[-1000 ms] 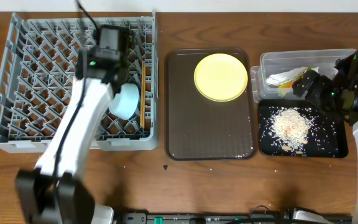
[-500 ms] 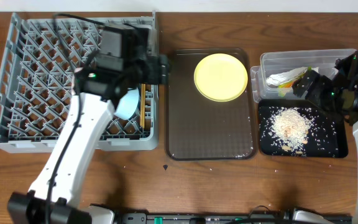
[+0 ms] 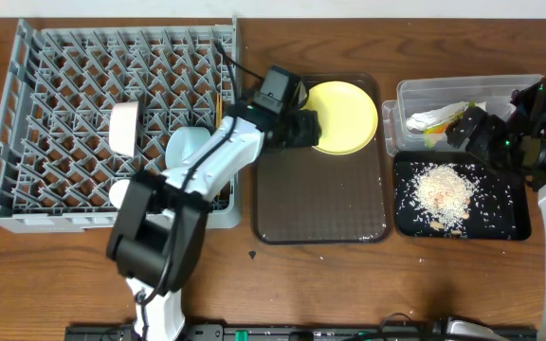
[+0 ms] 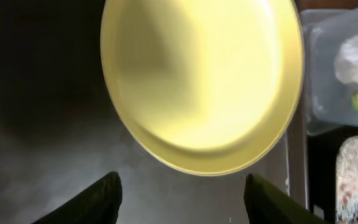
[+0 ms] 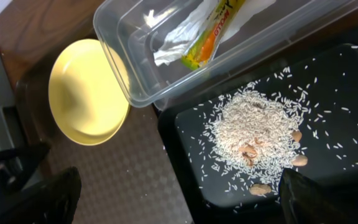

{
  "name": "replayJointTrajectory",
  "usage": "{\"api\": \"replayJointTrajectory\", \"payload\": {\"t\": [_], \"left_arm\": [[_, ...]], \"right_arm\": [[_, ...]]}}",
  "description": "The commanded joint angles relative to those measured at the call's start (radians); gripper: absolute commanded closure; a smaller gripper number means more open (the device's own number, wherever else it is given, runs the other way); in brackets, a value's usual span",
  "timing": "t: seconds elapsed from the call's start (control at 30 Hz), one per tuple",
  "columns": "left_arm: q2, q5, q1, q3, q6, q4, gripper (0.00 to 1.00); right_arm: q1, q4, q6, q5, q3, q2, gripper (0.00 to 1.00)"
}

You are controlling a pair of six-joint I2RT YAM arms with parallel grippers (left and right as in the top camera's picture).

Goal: Sort waste into correct bins and load items into the dishwasher

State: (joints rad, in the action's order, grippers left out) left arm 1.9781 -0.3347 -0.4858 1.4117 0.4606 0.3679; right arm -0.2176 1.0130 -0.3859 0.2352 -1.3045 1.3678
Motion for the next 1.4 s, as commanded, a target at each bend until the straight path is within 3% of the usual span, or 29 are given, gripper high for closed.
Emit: {"api": "replayJointTrajectory", "payload": {"t": [0.0,0.23,0.4,0.5,0.8,1.03,1.2,1.3,1.37], "left_arm": [[0.084,0.008,0.001,0.0,0.103,-0.033,0.37],[0.172,0.007,0.0,0.0,0.156,-0.061,0.45],[0.184,0.02,0.001,0.0,0.154,-0.033,0.72],[0.184,0.041,0.002,0.0,0.153,0.01,0.8],[0.151,0.041,0.016,0.001,0.085,0.142,0.79],[0.073,0.045,0.018,0.001,0.013,0.264,0.69],[-0.031,0.169,0.018,0.001,-0.009,0.387,0.69],[-0.105,0.171,0.018,0.001,-0.031,0.42,0.69],[-0.153,0.17,0.018,0.001,-0.031,0.432,0.62]], "right_arm": [[-0.004,0.001,-0.003,0.001,-0.01,0.005,0.01],[-0.004,0.001,-0.003,0.001,-0.01,0.005,0.01],[-0.004,0.001,-0.003,0.001,-0.01,0.005,0.01],[-0.004,0.001,-0.003,0.001,-0.01,0.005,0.01],[-0.004,0.0,-0.003,0.002,-0.01,0.005,0.01],[-0.004,-0.005,-0.003,0.008,-0.01,0.005,0.01],[-0.002,-0.045,-0.001,0.138,-0.009,0.01,0.01],[0.048,-0.048,0.027,0.259,0.004,0.021,0.19],[0.118,-0.055,0.024,0.257,0.033,0.024,0.25]]}}
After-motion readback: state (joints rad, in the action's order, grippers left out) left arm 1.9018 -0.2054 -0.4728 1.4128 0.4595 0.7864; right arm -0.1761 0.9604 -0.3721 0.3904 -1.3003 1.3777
